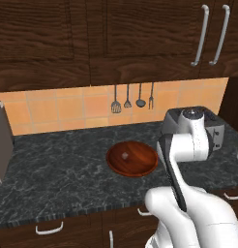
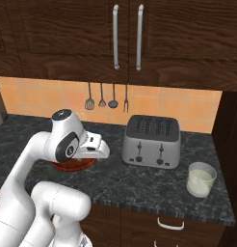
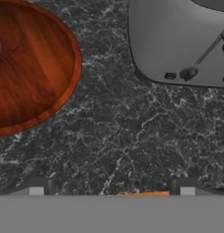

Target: Grab a lemon wedge from the fridge and one ice cube from the ice bowl, and put them in the glass of lemonade.

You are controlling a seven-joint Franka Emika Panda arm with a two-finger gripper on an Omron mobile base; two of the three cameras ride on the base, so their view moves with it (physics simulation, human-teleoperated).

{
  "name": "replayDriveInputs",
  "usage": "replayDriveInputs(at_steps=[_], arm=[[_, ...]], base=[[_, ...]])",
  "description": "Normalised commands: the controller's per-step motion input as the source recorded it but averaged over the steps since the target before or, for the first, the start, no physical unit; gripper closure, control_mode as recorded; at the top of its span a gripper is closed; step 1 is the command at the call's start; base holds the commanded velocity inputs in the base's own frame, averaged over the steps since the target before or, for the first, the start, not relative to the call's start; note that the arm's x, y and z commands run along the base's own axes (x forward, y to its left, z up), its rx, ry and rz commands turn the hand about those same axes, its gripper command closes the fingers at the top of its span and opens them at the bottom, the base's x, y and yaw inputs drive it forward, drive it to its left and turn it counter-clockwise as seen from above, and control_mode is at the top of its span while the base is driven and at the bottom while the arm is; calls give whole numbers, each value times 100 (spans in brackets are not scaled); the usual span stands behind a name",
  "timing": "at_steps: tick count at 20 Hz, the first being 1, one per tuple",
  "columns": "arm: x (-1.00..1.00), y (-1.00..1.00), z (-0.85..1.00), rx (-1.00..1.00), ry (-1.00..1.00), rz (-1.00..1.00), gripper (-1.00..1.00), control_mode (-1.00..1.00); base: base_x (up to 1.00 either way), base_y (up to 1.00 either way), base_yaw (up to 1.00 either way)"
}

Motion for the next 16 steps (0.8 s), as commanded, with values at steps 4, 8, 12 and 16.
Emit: replayDriveInputs(at_steps=[4,8,12,16], arm=[[-8,9,0,0,0,2,-100,-100],[-13,2,0,0,0,0,-100,100],[0,0,0,0,0,0,-100,100],[0,0,0,0,0,0,-100,100]], base=[[0,0,0],[-69,-3,-14],[-100,-22,-46],[-43,-25,-64]])
